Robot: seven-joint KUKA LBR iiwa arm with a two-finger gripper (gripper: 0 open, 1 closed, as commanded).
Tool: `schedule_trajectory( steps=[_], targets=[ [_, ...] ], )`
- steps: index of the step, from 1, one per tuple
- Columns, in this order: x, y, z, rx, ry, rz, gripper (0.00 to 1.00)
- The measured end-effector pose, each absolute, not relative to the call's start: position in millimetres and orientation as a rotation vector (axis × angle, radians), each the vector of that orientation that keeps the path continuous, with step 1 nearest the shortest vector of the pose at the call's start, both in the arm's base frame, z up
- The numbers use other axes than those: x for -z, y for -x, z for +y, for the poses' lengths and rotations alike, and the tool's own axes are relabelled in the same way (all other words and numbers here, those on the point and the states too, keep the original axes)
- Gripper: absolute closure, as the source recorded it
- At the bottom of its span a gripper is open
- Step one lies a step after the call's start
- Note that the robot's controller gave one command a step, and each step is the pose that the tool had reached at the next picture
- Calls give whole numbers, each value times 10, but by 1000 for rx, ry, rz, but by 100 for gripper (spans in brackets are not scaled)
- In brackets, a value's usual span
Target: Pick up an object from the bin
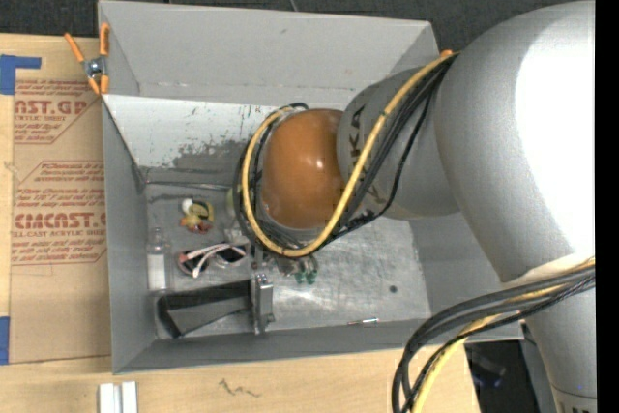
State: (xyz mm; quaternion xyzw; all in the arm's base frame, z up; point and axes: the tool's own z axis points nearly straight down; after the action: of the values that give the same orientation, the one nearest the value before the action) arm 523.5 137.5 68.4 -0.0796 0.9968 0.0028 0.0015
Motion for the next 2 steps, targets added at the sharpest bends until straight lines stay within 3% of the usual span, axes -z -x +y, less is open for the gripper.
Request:
schedule_trajectory(
  steps=[1, 2],
  targets=[
    [-721, -5349, 1371, -7, 303, 3127, 0],
    [-723, -5302, 1384, -7, 263, 3119, 0]
  ],
)
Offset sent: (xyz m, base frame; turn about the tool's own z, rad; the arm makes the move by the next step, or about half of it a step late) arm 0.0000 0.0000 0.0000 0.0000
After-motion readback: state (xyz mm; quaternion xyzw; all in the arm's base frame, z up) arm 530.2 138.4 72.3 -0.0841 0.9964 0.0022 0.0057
